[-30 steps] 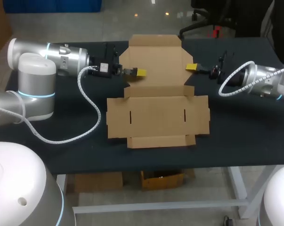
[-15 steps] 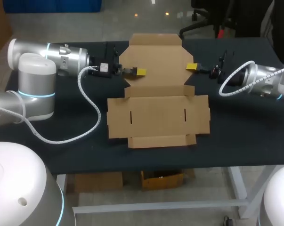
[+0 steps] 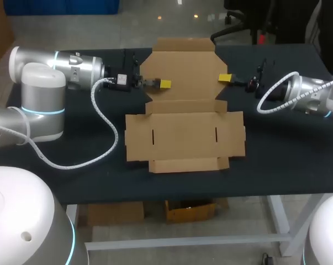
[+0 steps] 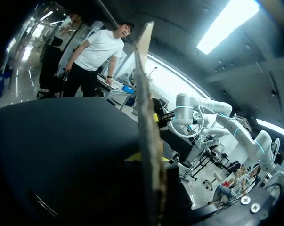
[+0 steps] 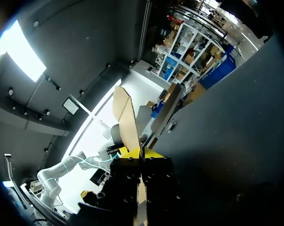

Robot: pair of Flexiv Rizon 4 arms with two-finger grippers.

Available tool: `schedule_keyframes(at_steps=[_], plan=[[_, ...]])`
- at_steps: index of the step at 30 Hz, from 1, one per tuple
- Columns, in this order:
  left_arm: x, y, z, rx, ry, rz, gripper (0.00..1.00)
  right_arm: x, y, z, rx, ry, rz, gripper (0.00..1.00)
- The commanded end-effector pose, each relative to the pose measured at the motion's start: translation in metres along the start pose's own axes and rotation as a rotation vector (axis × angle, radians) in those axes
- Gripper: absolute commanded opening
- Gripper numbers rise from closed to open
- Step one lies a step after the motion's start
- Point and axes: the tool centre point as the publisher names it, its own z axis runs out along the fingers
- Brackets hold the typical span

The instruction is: Assemble the packaging by folding the flat box into shape, placing the metal phone stand inside, and closing the box properly

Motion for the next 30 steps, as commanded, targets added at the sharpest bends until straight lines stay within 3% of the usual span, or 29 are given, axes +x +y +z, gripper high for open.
schedule_keyframes(at_steps=[1,2,6,14,23,25,27,28,30], plan=[[0.0,0.001,0.002,0.0,0.005,0.004,0.0,0.002,0.0,0.001,0.0,0.005,-0.001,0.2],[0.0,0.001,0.002,0.0,0.006,0.005,0.0,0.003,0.0,0.0,-0.001,0.003,-0.004,0.31],[0.0,0.001,0.001,0.001,0.009,0.008,0.0,0.007,0.001,-0.003,-0.004,-0.006,-0.012,0.38],[-0.001,-0.003,-0.002,-0.005,0.007,0.023,0.0,0.016,0.001,-0.019,-0.003,-0.077,-0.032,0.38],[-0.006,-0.012,-0.004,0.003,0.008,0.047,0.0,0.03,-0.004,-0.037,0.001,-0.148,-0.07,0.29],[-0.008,-0.014,-0.004,0.012,0.016,0.062,0.0,0.035,-0.005,-0.042,-0.003,-0.167,-0.081,0.22],[-0.009,-0.017,-0.004,0.022,0.026,0.075,0.0,0.04,-0.007,-0.047,-0.008,-0.188,-0.093,0.04],[-0.01,-0.019,-0.005,0.027,0.03,0.08,0.0,0.042,-0.007,-0.05,-0.011,-0.194,-0.099,0.0],[-0.012,-0.022,-0.005,0.033,0.039,0.092,0.0,0.046,-0.009,-0.055,-0.016,-0.21,-0.111,0.0]])
